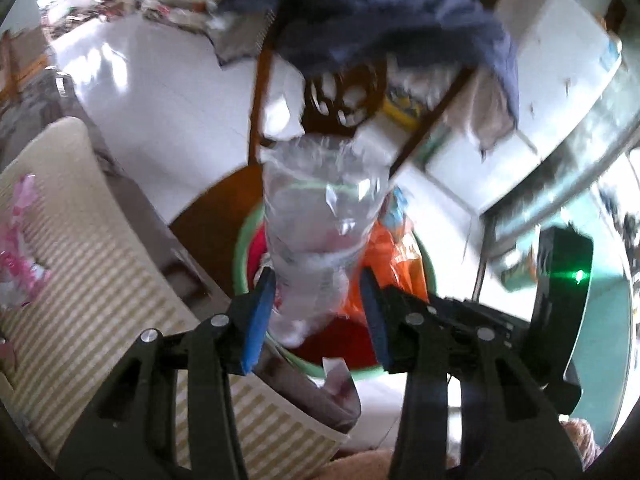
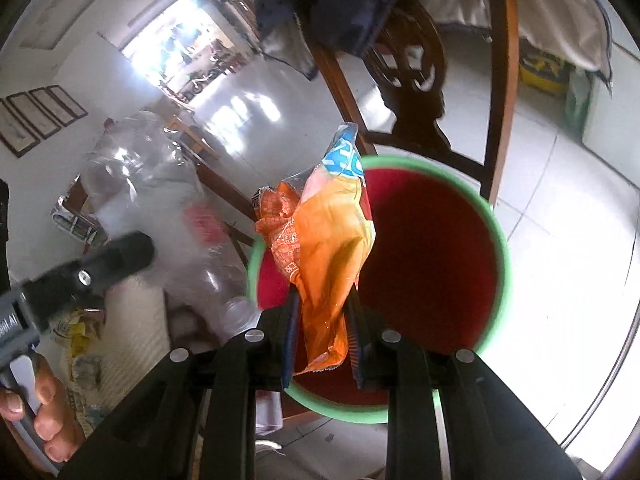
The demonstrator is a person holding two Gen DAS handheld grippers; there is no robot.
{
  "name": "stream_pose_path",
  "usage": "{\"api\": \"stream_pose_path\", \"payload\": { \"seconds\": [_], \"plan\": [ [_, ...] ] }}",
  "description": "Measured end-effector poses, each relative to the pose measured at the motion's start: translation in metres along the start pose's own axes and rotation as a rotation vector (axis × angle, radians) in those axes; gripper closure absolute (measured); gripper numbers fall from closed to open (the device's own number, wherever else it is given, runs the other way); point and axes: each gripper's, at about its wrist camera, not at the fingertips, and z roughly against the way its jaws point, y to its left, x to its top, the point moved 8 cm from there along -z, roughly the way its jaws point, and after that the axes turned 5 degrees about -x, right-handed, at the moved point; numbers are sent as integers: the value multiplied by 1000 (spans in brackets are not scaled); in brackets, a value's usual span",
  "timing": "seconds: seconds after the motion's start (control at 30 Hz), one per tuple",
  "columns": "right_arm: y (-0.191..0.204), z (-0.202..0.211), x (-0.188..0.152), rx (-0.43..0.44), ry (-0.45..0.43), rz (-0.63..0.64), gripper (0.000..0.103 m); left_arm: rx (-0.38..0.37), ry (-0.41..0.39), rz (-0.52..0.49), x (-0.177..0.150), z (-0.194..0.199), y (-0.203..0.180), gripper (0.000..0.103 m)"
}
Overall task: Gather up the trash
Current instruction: 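Carry bottle and orange bag to the red bin and open both tools, then grasp the crumpled white paper with the left tool while the right grasps the foil wrapper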
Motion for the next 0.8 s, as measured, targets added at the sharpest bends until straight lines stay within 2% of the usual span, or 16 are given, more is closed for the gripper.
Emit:
{"api": "stream_pose_path", "payload": {
  "seconds": [0.03, 0.1, 0.2, 0.33, 0.37, 0.47, 0.67, 0.8],
  "plan": [
    [-3, -2, -1, -11, 3, -8, 78, 4, 8, -15, 0, -2, -4, 61],
    [-6, -4, -3, -8, 9, -22, 77, 13, 1, -38, 0, -1, -6, 48],
    [-6, -5, -5, -4, 19, -25, 77, 29, -39, -53, -1, 9, -6, 45],
    [-4, -4, -6, -12, 19, -23, 77, 40, -97, -18, -2, 28, -5, 41],
    [-5, -5, -5, -19, 18, -23, 75, 39, -111, -2, -3, 32, -3, 41],
    [-8, -4, -4, -38, 9, -39, 54, 37, -167, 61, -3, 50, 5, 39],
    [-5, 1, -3, -48, 7, -49, 49, 35, -280, 180, -16, 100, 28, 37],
    [16, 16, 3, -26, -25, -16, 46, 80, -337, 222, -36, 135, 44, 32]
  ]
}}
